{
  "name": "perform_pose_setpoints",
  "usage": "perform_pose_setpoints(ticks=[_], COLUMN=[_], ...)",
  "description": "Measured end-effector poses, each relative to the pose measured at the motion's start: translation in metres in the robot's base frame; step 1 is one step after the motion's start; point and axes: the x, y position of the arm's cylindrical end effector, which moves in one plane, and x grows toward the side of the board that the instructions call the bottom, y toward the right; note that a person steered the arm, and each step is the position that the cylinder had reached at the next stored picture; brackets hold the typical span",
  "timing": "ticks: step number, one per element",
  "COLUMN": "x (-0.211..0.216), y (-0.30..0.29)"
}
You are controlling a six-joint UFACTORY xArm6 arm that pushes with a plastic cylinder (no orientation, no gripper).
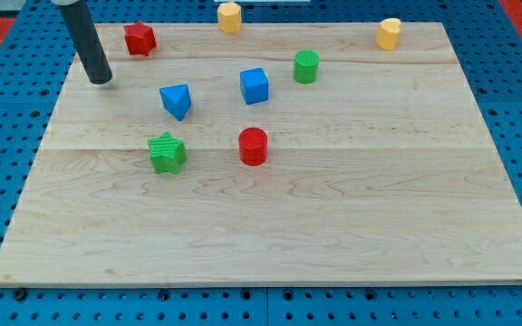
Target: Place the blue cube at the bottom left of the green circle
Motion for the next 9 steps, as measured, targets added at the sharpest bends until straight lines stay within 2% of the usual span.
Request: perform_pose_setpoints(ticks=[1,2,7,9], x=[0.0,0.004,0.001,-0.001], y=[0.001,0.051,0.067,0.183])
